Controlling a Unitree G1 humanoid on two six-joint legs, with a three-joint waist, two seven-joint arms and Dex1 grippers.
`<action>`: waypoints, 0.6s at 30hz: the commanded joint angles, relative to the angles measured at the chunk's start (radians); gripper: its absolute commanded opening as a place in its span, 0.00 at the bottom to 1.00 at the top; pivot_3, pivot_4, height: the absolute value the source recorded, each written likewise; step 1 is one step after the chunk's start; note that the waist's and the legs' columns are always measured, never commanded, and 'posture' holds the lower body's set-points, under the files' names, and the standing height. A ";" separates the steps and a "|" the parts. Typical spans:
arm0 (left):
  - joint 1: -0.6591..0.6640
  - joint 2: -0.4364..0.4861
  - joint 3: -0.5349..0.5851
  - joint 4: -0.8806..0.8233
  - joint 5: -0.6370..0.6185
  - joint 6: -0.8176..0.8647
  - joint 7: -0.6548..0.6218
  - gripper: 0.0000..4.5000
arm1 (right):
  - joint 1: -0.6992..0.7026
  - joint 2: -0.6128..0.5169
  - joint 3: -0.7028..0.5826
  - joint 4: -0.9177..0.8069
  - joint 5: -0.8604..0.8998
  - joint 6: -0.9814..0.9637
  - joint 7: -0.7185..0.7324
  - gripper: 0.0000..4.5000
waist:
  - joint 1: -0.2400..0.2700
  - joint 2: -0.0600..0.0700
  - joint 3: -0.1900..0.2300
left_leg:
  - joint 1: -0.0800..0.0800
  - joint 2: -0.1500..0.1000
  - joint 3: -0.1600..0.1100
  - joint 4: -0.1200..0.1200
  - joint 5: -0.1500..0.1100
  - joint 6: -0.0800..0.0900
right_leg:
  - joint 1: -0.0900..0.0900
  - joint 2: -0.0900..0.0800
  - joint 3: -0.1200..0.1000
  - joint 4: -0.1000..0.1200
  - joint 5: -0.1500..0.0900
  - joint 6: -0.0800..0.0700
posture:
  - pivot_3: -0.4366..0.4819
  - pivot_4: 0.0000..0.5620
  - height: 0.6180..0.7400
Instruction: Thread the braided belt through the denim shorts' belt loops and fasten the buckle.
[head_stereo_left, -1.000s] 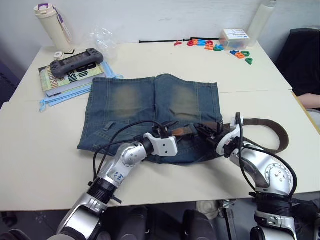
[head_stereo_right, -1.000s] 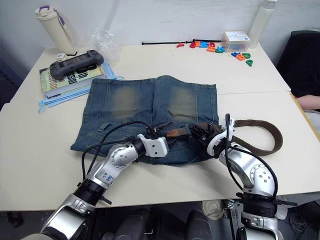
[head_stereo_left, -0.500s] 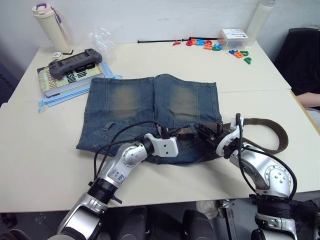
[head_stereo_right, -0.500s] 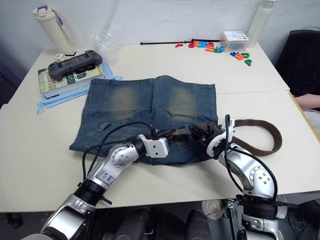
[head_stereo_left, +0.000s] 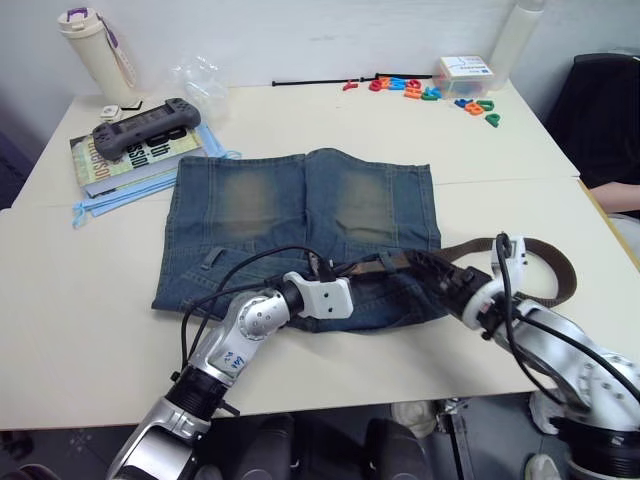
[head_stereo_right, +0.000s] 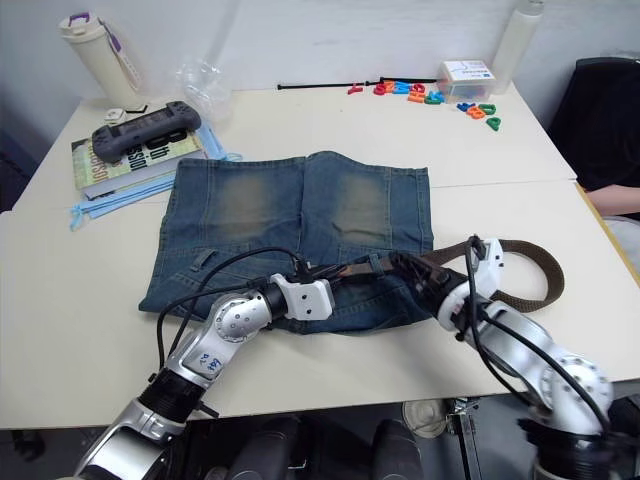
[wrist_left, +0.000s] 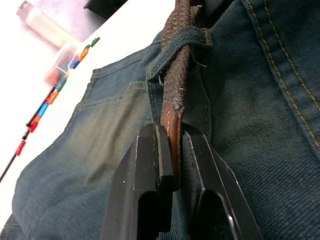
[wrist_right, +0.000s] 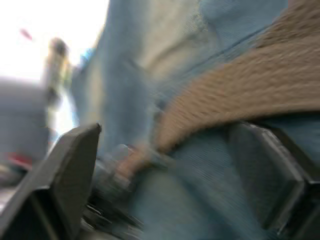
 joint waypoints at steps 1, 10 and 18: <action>0.038 0.009 -0.016 0.004 -0.010 0.038 -0.042 0.07 | 0.028 -0.113 -0.026 -0.190 -0.150 0.032 0.242 0.98 | -0.001 0.002 -0.001 | 0.000 0.001 0.001 0.000 0.000 0.000 | 0.000 0.001 0.000 0.000 0.000 0.000 | 0.48 0.27 0.70; 0.036 0.018 -0.008 -0.014 -0.022 0.059 -0.064 0.07 | 0.136 -0.307 0.211 -0.354 -0.826 -0.044 0.551 0.98 | 0.003 -0.001 -0.005 | 0.000 0.002 0.001 0.000 -0.001 -0.001 | 0.001 0.001 -0.001 -0.003 0.000 0.000 | 0.48 0.27 0.70; 0.035 0.020 -0.010 -0.024 -0.031 0.061 -0.077 0.07 | 0.125 -0.223 0.314 -0.230 -1.027 0.018 0.538 0.68 | 0.002 -0.001 -0.005 | 0.001 0.002 0.000 0.001 -0.001 -0.002 | 0.002 0.001 -0.001 -0.003 0.000 0.000 | 0.48 0.27 0.70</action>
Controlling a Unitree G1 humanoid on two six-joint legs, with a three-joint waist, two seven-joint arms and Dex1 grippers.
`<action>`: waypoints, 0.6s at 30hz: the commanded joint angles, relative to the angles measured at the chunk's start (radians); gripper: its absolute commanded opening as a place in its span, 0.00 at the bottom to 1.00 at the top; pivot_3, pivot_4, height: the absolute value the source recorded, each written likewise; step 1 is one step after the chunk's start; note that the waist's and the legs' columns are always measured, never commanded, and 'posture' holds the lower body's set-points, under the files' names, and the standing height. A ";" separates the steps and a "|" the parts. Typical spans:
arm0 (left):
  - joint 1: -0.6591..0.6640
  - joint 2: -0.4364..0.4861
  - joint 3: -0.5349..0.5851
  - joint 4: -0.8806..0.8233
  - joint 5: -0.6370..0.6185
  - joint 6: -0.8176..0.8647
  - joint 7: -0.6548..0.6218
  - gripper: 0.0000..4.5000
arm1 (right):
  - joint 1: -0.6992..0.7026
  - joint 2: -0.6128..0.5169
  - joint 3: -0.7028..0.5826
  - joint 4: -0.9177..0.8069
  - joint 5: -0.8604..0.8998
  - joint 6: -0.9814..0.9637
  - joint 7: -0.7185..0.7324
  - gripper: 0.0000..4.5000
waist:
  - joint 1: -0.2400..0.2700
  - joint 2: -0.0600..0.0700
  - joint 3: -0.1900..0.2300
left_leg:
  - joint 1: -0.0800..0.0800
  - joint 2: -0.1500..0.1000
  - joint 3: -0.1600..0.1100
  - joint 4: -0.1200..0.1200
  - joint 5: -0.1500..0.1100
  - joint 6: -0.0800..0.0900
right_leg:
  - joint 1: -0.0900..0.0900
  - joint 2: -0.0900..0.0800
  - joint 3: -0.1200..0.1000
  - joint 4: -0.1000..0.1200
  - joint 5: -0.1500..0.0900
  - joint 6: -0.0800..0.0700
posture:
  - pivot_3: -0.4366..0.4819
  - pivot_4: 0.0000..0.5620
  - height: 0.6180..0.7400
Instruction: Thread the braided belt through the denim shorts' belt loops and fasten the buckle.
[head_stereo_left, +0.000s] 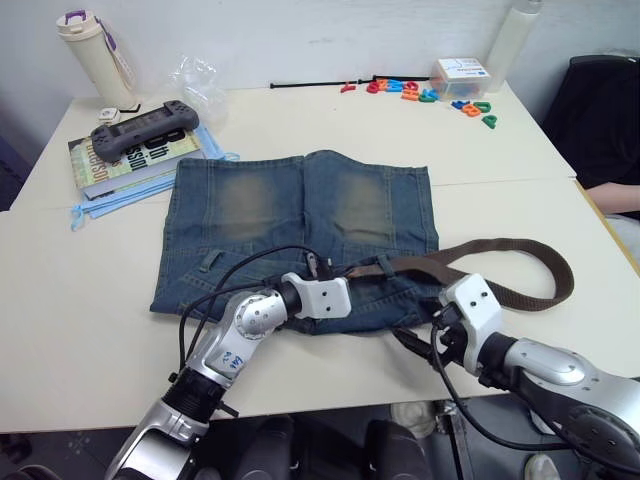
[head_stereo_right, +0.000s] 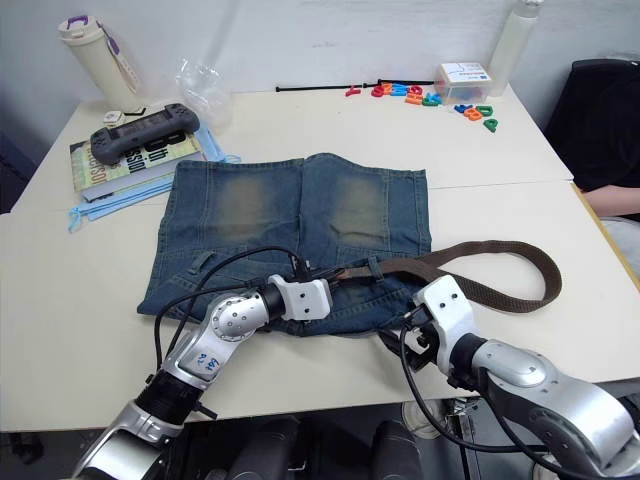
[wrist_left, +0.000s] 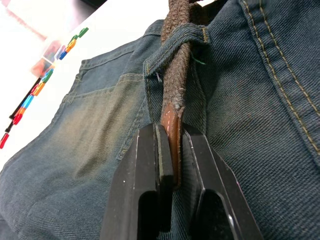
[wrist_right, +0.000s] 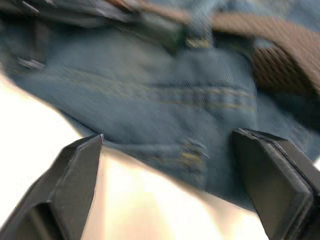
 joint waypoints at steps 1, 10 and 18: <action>0.032 0.013 -0.010 -0.005 -0.012 0.021 -0.034 0.07 | -0.034 0.041 0.041 0.037 -0.067 0.057 -0.011 0.57 | -0.001 0.000 0.000 | 0.000 0.000 0.000 0.000 0.000 0.000 | 0.000 0.000 0.000 0.000 0.000 0.000 | 0.48 0.27 0.70; 0.054 0.027 0.009 -0.215 -0.133 0.261 -0.208 0.07 | -0.122 0.198 0.049 0.048 -0.078 0.190 -0.035 0.00 | -0.005 -0.002 -0.002 | 0.001 0.004 -0.001 0.000 -0.001 -0.003 | 0.001 0.004 0.000 0.000 0.000 -0.001 | 0.48 0.27 0.70; 0.006 -0.044 -0.065 -0.196 -0.073 0.320 -0.169 0.07 | -0.137 0.240 0.038 0.040 -0.104 0.232 -0.001 0.00 | -0.002 -0.004 -0.002 | 0.001 0.007 -0.001 0.001 -0.001 -0.004 | 0.001 0.008 0.002 -0.001 0.001 -0.003 | 0.48 0.27 0.70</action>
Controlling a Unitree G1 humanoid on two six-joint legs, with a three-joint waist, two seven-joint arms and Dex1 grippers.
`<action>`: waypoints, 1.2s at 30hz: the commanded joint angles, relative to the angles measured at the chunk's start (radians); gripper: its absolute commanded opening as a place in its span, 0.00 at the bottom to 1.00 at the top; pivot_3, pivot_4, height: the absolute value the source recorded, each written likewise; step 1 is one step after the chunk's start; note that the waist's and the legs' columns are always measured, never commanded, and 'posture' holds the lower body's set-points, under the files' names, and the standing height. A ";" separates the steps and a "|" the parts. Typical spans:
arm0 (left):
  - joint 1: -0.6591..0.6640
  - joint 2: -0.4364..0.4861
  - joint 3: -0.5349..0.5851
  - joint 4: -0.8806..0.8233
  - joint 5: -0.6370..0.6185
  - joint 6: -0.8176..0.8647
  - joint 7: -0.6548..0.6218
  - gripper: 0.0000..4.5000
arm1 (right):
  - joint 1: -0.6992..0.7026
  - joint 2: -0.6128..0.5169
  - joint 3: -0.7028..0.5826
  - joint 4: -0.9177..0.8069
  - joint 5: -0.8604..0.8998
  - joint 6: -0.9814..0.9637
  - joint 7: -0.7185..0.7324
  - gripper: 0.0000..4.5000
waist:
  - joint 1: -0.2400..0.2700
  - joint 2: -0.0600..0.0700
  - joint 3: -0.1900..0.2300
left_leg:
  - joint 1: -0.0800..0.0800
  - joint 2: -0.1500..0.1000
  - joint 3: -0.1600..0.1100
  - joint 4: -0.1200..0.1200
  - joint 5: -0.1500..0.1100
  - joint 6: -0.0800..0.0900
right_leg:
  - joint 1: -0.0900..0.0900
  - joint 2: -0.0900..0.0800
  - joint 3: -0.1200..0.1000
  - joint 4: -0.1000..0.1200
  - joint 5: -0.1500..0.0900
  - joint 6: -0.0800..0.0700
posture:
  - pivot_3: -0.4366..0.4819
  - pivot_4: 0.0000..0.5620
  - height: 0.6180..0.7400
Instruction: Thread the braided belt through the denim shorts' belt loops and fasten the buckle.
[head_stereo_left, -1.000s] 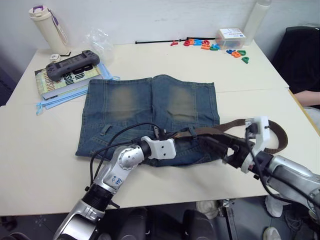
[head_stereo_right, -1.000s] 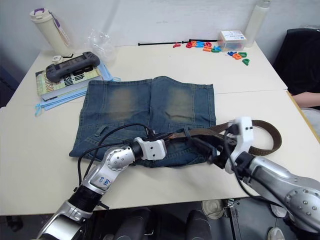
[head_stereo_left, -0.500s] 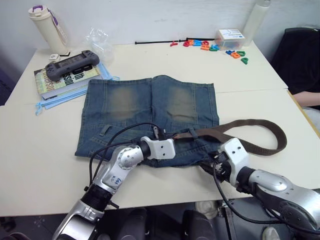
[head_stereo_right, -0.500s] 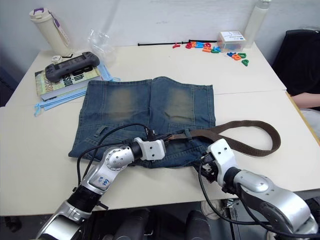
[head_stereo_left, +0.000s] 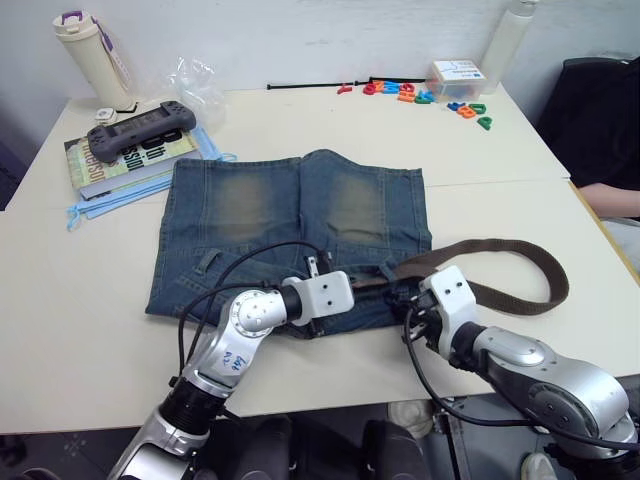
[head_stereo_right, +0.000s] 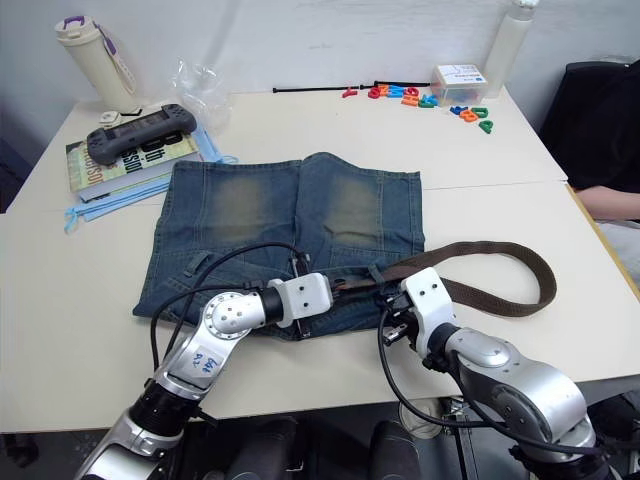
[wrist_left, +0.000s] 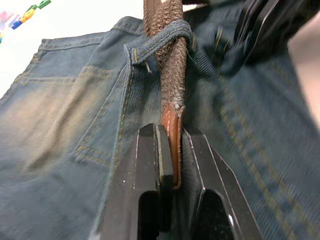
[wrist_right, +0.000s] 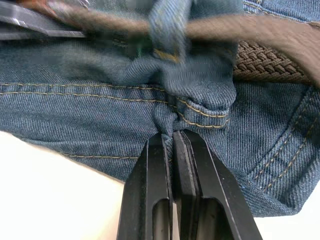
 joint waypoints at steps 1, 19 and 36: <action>-0.030 0.005 -0.060 0.040 0.057 -0.067 0.028 0.07 | 0.002 0.021 0.011 -0.007 -0.002 0.024 0.030 0.00 | 0.001 0.000 0.000 | 0.000 0.000 0.000 0.000 0.000 0.000 | 0.000 0.000 0.000 0.000 0.000 0.000 | 0.48 0.27 0.70; -0.056 -0.141 -0.074 0.120 -0.028 -0.017 -0.002 0.07 | 0.010 0.090 -0.024 -0.036 -0.044 0.079 0.055 0.00 | 0.003 -0.003 -0.003 | 0.000 0.002 0.000 0.001 0.000 -0.001 | 0.000 0.002 0.000 -0.001 0.001 -0.002 | 0.48 0.27 0.70; 0.039 0.171 0.102 -0.193 -0.111 0.083 -0.153 0.07 | 0.020 0.132 -0.040 -0.063 -0.067 0.126 0.050 0.00 | -0.004 -0.002 -0.003 | 0.000 0.005 0.000 0.000 -0.001 -0.004 | -0.002 0.005 0.000 0.000 -0.001 -0.005 | 0.48 0.27 0.70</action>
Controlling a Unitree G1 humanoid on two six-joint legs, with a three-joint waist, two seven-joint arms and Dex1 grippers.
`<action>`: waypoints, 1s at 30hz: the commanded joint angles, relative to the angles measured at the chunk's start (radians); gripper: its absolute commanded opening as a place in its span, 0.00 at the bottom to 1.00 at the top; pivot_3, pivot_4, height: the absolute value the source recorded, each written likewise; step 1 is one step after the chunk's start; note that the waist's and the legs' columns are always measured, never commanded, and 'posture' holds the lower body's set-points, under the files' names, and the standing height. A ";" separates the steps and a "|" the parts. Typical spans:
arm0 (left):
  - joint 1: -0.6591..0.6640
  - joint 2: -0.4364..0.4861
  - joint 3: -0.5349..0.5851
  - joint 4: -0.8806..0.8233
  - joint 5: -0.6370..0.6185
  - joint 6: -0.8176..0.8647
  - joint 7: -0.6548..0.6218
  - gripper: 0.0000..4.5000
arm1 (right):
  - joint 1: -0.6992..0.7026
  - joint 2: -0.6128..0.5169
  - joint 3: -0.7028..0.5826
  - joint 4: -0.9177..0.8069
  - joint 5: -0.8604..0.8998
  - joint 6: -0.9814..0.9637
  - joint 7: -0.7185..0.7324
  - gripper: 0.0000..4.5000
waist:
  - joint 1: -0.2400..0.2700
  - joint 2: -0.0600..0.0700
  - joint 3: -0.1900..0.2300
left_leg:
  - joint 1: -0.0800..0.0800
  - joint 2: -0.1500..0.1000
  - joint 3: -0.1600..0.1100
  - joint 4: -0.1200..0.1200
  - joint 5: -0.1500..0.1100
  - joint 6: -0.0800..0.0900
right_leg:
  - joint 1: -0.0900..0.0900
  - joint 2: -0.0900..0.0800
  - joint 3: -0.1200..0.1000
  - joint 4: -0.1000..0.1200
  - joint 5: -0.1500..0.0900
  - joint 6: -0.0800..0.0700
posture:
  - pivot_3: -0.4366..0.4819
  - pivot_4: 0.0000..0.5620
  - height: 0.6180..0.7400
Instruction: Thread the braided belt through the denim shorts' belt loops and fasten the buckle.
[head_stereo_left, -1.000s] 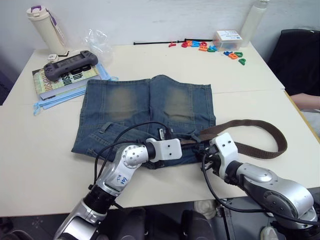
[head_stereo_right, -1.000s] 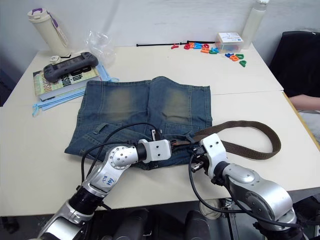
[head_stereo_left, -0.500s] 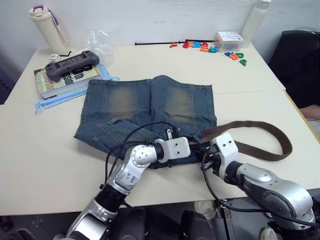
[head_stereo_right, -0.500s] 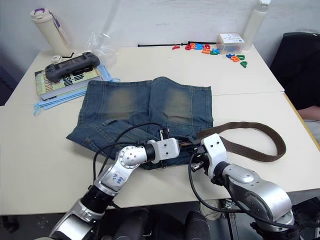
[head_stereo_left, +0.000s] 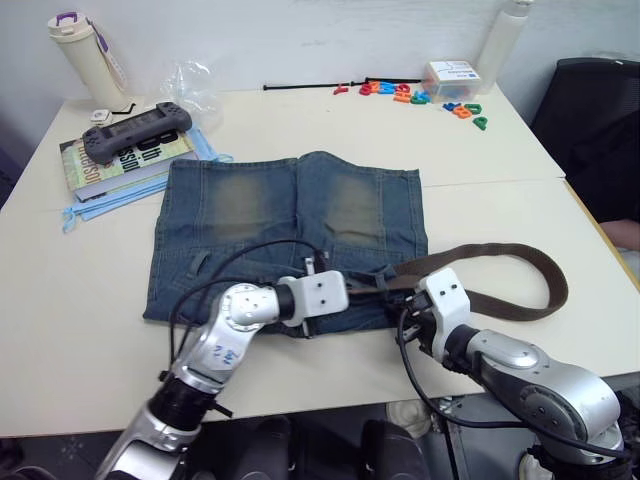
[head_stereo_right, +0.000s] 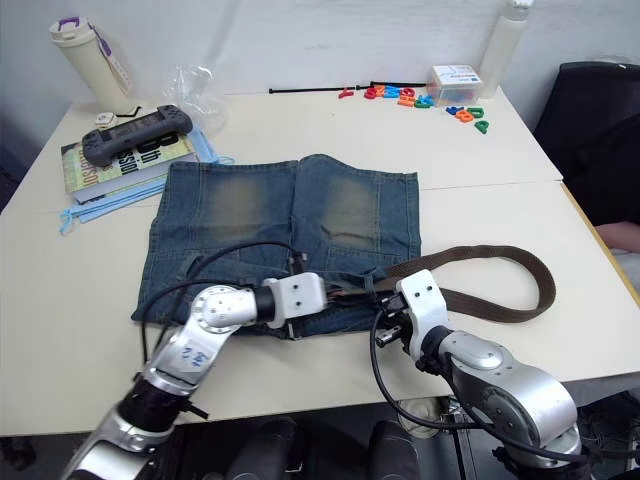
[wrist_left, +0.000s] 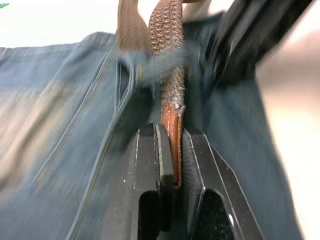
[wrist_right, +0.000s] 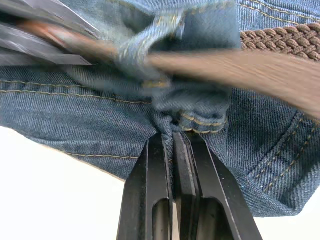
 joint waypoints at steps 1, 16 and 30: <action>0.042 0.067 0.069 -0.110 -0.012 -0.034 0.006 0.07 | 0.015 0.014 0.005 -0.019 0.003 0.018 0.011 0.00 | 0.002 0.000 0.000 | 0.000 0.000 0.000 0.000 0.000 0.000 | 0.000 0.000 0.000 0.000 0.000 0.000 | 0.48 0.27 0.70; 0.164 0.262 0.286 0.107 0.035 -0.568 0.242 0.07 | 0.018 0.040 -0.007 -0.023 -0.011 0.046 0.016 0.00 | 0.005 0.000 0.000 | 0.000 0.000 0.000 -0.001 -0.001 0.000 | -0.001 0.000 0.000 0.000 0.000 0.000 | 0.48 0.27 0.70; 0.186 0.302 0.271 0.139 0.027 -0.769 0.221 0.07 | 0.034 0.029 -0.065 -0.014 -0.029 0.070 0.016 0.00 | 0.005 0.000 0.000 | 0.000 0.000 0.001 -0.001 -0.002 -0.001 | -0.002 0.000 0.000 0.000 0.000 -0.001 | 0.48 0.27 0.70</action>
